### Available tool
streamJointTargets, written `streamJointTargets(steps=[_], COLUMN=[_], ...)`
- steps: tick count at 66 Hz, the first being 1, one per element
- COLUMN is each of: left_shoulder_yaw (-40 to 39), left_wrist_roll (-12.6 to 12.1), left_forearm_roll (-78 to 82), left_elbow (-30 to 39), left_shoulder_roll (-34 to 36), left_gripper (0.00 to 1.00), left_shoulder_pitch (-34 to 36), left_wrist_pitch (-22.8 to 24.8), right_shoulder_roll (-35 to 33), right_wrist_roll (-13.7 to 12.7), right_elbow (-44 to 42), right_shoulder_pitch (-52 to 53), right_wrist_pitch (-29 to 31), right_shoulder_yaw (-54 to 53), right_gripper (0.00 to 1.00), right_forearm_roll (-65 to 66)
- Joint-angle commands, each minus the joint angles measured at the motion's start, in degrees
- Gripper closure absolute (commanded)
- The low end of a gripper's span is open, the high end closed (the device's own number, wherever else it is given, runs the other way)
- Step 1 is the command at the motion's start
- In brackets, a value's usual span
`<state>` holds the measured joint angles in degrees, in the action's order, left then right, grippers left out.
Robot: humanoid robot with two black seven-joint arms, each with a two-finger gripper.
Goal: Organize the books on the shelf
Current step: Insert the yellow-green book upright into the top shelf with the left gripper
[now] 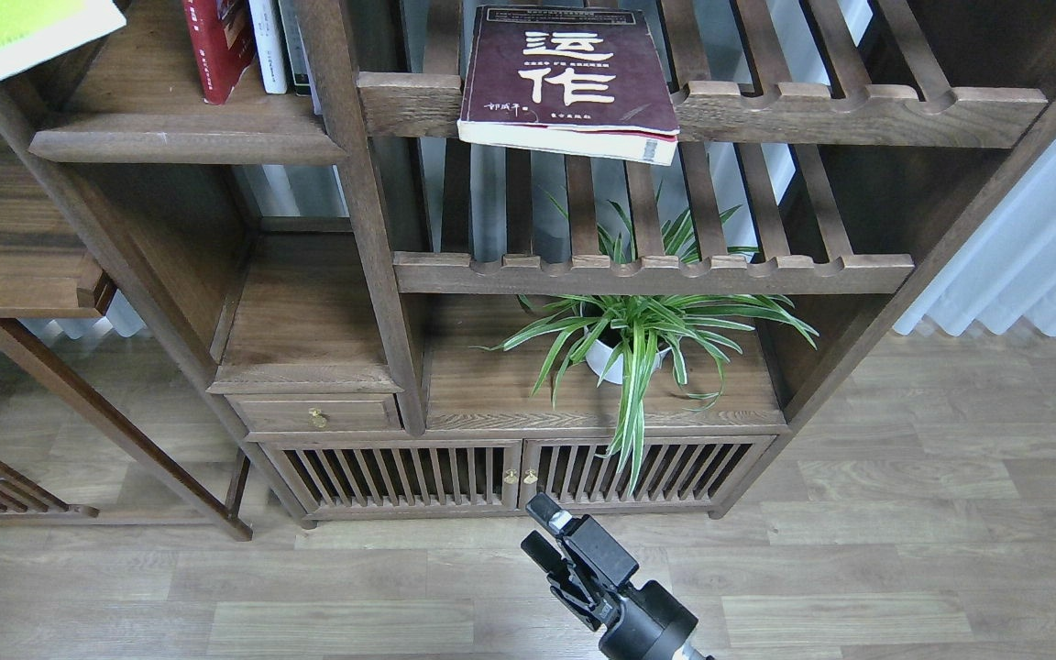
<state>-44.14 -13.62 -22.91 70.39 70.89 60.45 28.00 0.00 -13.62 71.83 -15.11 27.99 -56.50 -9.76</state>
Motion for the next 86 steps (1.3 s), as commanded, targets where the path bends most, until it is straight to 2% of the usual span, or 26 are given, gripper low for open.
streamJointTargets(steps=[1, 19, 34, 55, 68, 76, 84, 85, 86], left_shoulder_yaw=[0.55, -0.77, -0.86, -0.86, -0.95, -0.95, -0.95, -0.95, -0.95], left_wrist_roll=[-1.58, -1.23, -1.14, -1.06, -0.18, 1.58, 4.48, 6.66, 7.2], left_forearm_roll=[4.19, 13.33, 20.8, 24.58, 32.23, 37.68, 40.67, 42.32, 42.69], left_elbow=[-3.33, -12.2, -18.27, -20.56, -22.58, -25.21, -26.71, -28.1, -28.38], left_shoulder_roll=[-2.24, -9.36, -19.19, -24.13, -25.09, -26.85, -28.78, -30.44, -30.63], left_gripper=[0.95, 0.95, 0.95, 0.95, 0.95, 0.96, 0.96, 0.96, 0.96], left_shoulder_pitch=[2.31, 6.88, 12.5, 15.75, 20.59, 22.26, 22.35, 22.35, 22.35], left_wrist_pitch=[0.0, 0.0, 0.0, 0.0, 0.0, 0.0, 0.0, 0.0, 0.0], right_shoulder_roll=[0.0, 0.0, 0.0, 0.0, 0.0, 0.0, 0.0, 0.0, 0.0], right_wrist_roll=[0.0, 0.0, 0.0, 0.0, 0.0, 0.0, 0.0, 0.0, 0.0], right_elbow=[0.07, 0.07, 0.07, 0.16, 0.16, 0.16, 0.16, 0.16, 0.16], right_shoulder_pitch=[0.0, 0.0, 0.0, 0.0, 0.0, 0.0, -0.09, 0.0, -0.09], right_wrist_pitch=[0.01, 0.01, 0.01, 0.01, 0.01, 0.01, 0.01, 0.01, 0.01], right_shoulder_yaw=[-0.02, -0.11, -0.02, -0.02, 0.07, 0.07, 0.07, 0.07, 0.07], right_gripper=[0.01, 0.01, 0.01, 0.01, 0.01, 0.01, 0.01, 0.01, 0.01], right_forearm_roll=[0.0, 0.0, 0.0, 0.0, 0.0, 0.0, 0.0, 0.0, 0.0])
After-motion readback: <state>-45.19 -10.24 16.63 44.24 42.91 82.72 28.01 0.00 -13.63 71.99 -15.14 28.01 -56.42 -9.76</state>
